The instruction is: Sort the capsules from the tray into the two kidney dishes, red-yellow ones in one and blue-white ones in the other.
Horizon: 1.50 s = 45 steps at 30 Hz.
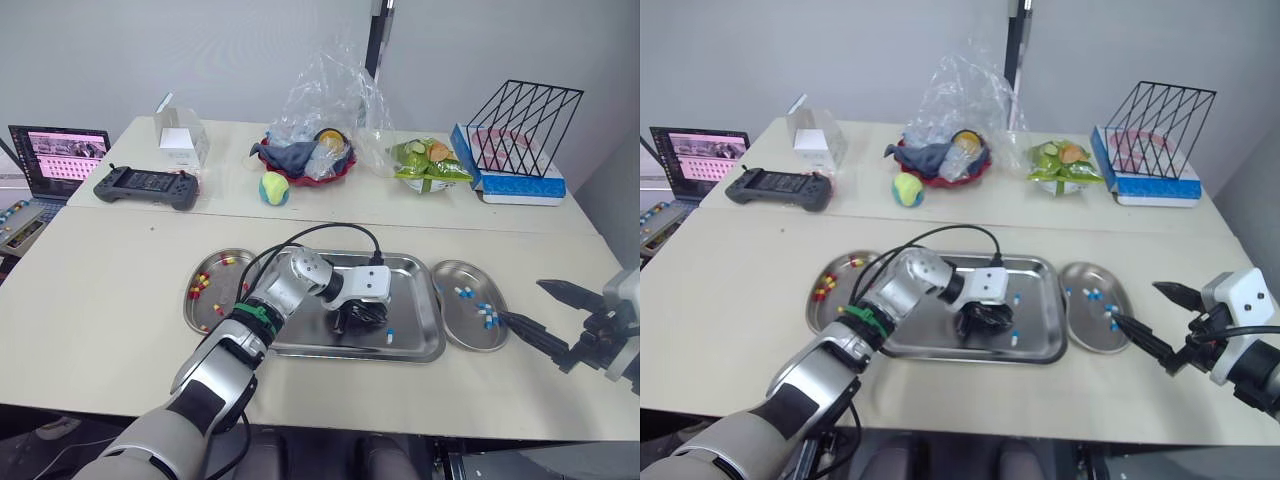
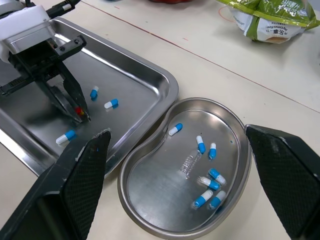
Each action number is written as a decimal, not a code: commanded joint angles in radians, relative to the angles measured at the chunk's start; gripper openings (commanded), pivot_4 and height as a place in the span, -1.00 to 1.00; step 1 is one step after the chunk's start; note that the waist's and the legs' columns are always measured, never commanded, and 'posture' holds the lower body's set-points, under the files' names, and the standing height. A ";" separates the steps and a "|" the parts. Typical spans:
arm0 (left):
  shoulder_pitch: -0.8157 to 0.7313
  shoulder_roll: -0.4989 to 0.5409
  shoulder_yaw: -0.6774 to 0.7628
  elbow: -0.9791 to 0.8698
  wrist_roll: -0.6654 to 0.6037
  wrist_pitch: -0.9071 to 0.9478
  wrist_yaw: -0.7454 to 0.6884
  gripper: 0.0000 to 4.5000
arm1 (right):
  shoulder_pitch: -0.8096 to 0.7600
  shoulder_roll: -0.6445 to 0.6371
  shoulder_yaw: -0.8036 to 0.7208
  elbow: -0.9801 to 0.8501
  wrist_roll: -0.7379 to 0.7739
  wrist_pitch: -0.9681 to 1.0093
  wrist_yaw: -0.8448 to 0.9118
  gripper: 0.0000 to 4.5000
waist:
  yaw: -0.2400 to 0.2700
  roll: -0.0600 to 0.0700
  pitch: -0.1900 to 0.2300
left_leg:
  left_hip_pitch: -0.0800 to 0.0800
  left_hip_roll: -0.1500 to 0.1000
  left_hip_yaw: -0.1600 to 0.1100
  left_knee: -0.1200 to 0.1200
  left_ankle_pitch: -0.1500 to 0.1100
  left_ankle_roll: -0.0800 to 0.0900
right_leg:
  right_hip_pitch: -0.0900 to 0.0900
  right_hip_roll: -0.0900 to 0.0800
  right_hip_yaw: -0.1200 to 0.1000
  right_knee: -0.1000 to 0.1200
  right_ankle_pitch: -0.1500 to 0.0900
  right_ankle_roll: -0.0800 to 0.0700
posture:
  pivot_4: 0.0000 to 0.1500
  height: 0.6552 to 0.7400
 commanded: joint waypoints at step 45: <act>0.247 0.663 0.397 -0.531 -0.278 0.516 -0.075 -1.00 | -0.241 -0.091 0.151 0.207 -0.064 -0.063 0.120 1.00 | 0.003 0.001 0.000 | 0.000 0.001 0.000 0.001 0.000 0.000 | -0.001 0.000 -0.001 0.002 0.000 0.000 | 1.00 0.85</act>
